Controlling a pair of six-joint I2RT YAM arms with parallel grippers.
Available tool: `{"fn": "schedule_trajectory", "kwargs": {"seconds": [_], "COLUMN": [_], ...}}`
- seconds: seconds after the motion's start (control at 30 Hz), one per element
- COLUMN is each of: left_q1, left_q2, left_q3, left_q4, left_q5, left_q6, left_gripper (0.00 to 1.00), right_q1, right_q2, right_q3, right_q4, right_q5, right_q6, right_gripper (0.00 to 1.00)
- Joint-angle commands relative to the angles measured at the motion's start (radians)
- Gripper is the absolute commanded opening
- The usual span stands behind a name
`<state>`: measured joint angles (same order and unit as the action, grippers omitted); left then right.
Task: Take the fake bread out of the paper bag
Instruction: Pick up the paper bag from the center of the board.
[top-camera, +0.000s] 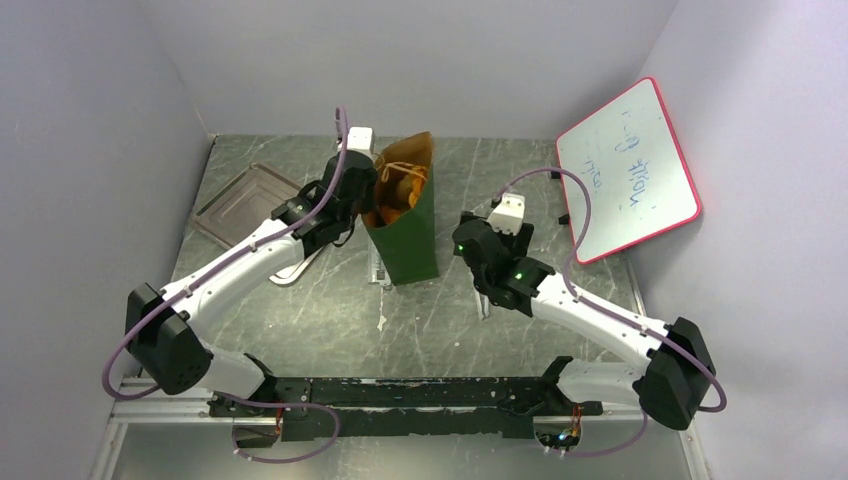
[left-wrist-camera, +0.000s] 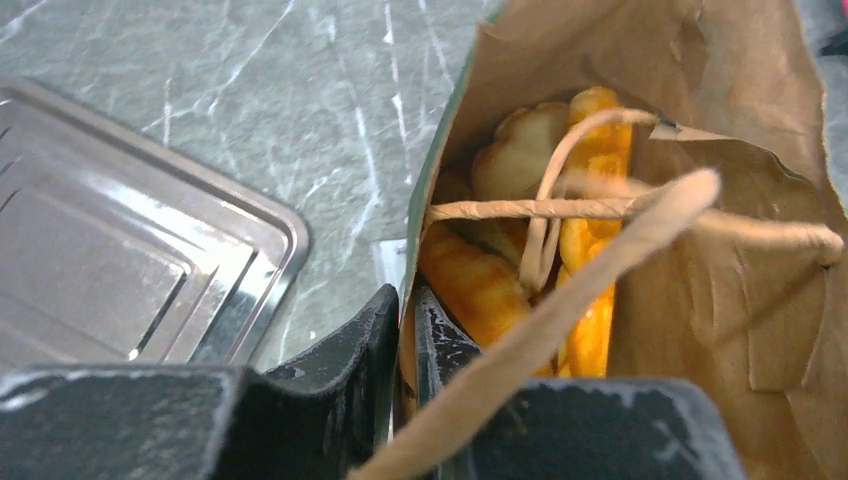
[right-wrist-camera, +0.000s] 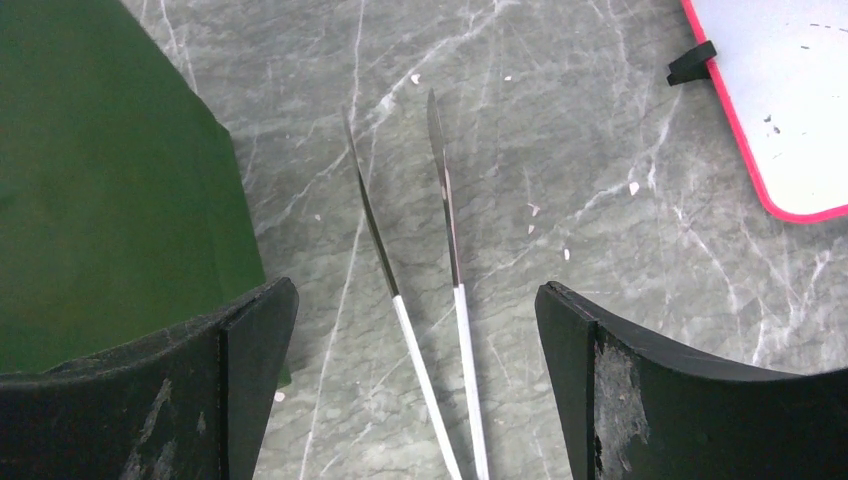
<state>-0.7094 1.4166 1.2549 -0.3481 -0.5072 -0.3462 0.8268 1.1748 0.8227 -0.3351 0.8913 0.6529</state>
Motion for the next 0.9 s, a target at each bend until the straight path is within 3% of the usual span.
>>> {"fn": "schedule_trajectory", "kwargs": {"seconds": [0.0,0.17,0.37,0.87], "left_q1": [-0.002,0.056,0.114,0.129], "left_q2": [0.018,-0.046,-0.006,0.074], "left_q3": [0.061,0.024,0.071,0.271], "left_q4": [0.03,0.107,0.116,0.092], "left_q5": [0.1,0.247,0.401,0.516], "left_q6": [0.008,-0.083,-0.156,-0.199], "left_gripper": [0.07,0.07,0.07,0.07], "right_q1": [0.018,0.038,0.067,0.113], "right_q2": [0.003,-0.006,-0.013,-0.015], "right_q3": [0.039,0.043,0.057,0.098], "right_q4": [-0.015,-0.038,-0.083,-0.165], "right_q5": [0.045,0.059,0.089,0.157], "right_q6": [0.036,0.052,0.082,0.12], "right_gripper": [0.91,0.91,0.91,0.91]}}
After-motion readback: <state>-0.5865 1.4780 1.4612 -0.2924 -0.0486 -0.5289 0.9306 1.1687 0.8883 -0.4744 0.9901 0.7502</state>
